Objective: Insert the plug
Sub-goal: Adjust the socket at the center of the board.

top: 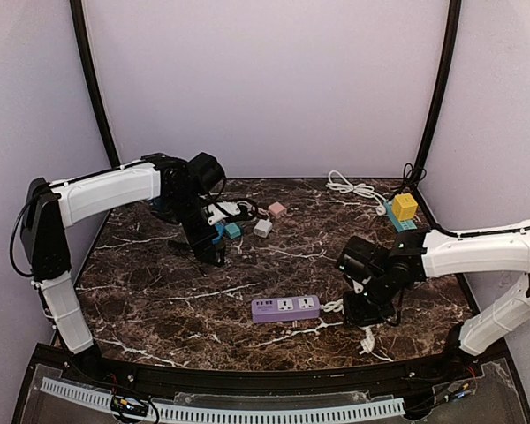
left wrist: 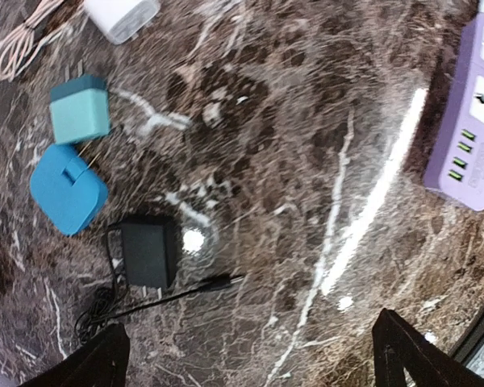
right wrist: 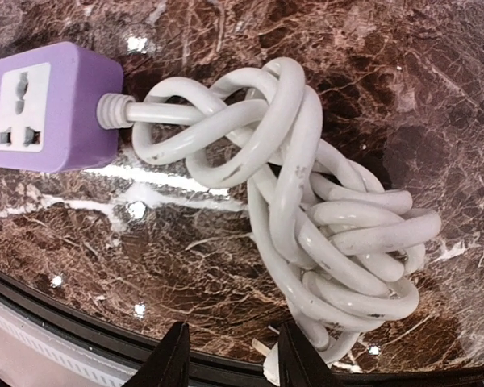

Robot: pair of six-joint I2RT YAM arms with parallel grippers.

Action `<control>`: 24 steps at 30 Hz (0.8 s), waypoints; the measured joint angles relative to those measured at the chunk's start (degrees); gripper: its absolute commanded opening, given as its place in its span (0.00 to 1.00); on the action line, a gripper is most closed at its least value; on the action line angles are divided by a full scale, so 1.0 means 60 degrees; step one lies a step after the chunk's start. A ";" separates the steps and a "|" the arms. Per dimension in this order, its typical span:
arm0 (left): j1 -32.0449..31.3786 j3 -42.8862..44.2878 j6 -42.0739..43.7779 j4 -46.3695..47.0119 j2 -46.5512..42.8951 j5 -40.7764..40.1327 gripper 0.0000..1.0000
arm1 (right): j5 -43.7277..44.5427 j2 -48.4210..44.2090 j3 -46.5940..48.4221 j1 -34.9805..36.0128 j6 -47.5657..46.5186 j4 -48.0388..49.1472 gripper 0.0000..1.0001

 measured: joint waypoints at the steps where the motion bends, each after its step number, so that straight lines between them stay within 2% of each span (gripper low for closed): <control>1: 0.0153 -0.0109 -0.0058 0.0062 -0.0026 -0.0033 0.98 | 0.0080 0.0073 -0.0018 0.0000 0.0000 0.0018 0.39; 6: 0.1027 -0.0678 -0.0299 0.0612 -0.0113 -0.0146 0.97 | 0.0426 0.0317 -0.0018 -0.0069 -0.0248 0.0153 0.39; 11: 0.1585 -0.1169 -0.0284 0.0962 -0.0087 -0.0200 0.95 | 0.0885 0.0692 -0.0004 -0.0659 -0.1038 0.0131 0.40; 18: 0.1960 -0.1180 -0.0219 0.1490 0.0000 0.0058 0.84 | 0.1326 0.0936 0.0860 -0.0943 -0.2459 -0.0149 0.46; 21: 0.2014 -0.1453 0.0025 0.1708 0.0029 0.0233 0.77 | 0.1319 0.0936 0.1359 -0.0943 -0.2951 -0.0168 0.50; 24: 0.2014 -0.1668 0.0313 0.1840 0.0233 0.0273 0.75 | 0.1271 0.0907 0.1665 -0.0925 -0.3264 -0.0215 0.53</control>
